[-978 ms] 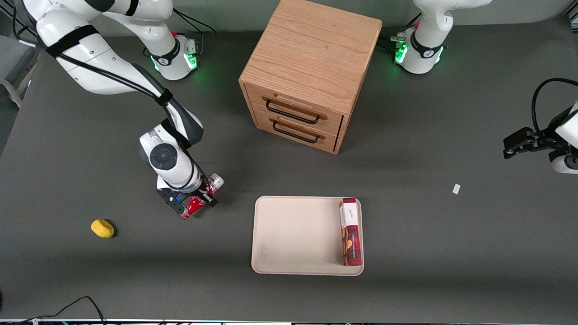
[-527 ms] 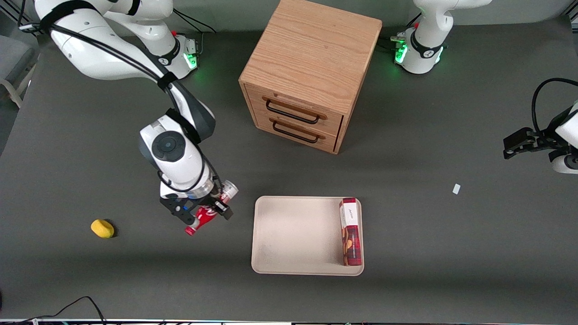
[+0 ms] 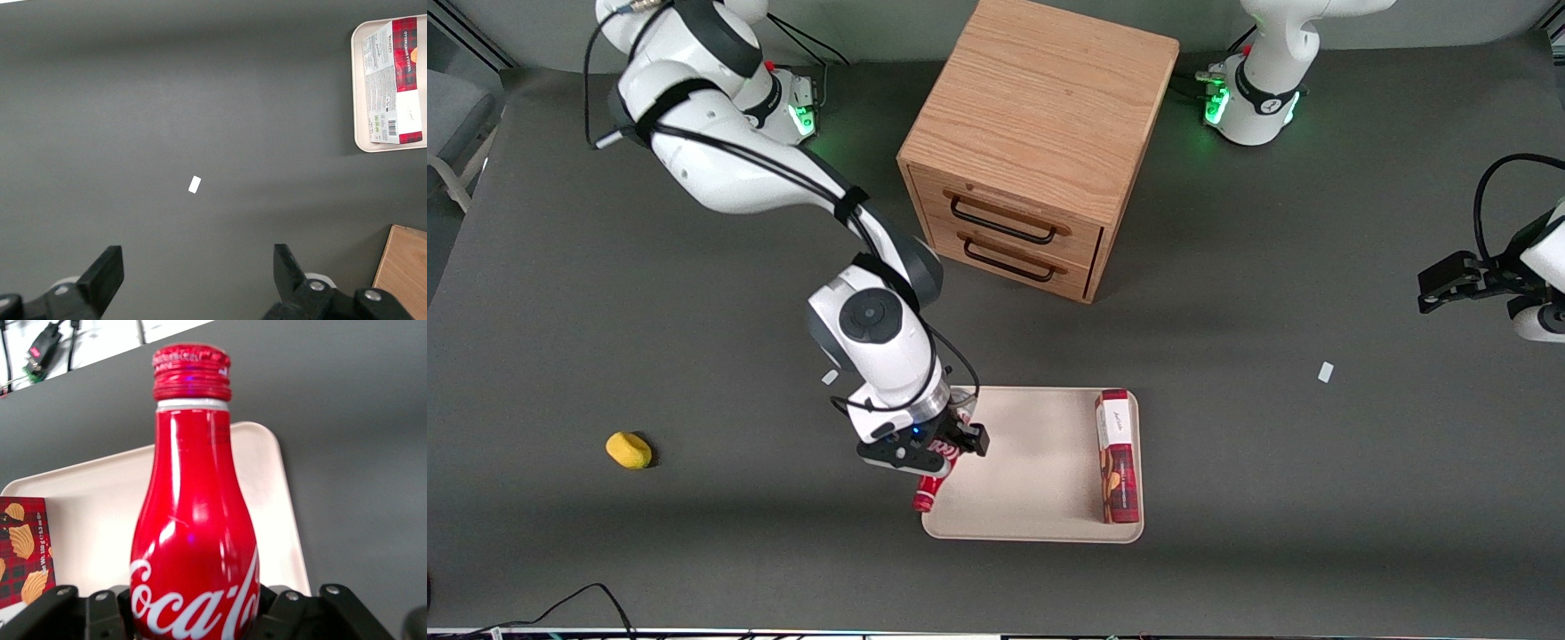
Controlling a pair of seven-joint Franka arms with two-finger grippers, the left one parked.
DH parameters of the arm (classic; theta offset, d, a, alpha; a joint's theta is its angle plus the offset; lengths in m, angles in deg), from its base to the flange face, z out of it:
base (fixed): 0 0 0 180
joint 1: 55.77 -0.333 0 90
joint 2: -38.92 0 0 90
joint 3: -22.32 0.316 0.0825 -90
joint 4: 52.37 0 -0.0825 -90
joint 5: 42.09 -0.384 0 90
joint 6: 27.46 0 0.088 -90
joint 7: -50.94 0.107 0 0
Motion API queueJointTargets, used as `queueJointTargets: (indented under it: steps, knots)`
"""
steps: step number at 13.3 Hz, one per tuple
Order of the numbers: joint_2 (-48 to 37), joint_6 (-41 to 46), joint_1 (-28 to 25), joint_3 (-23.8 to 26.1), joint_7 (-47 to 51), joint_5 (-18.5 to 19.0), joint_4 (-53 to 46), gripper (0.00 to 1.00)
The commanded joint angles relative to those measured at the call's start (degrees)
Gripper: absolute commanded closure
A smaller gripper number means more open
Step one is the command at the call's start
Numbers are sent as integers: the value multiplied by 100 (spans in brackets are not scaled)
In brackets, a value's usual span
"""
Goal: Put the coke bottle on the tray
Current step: 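Lift the bottle and carry it over the white tray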
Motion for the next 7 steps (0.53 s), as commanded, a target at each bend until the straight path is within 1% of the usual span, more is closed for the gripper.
queueJointTargets:
  steps: [1,2,5,6,7]
  knots:
    - [567,-363,-45,-143,-768,152,-513,100]
    - [663,-417,-79,-214,-883,143,-530,100]
    - [918,-461,-123,-224,-972,143,-705,100]
    - [945,-461,-132,-224,-972,143,-697,88]
    - [954,-470,-132,-232,-964,143,-697,70]
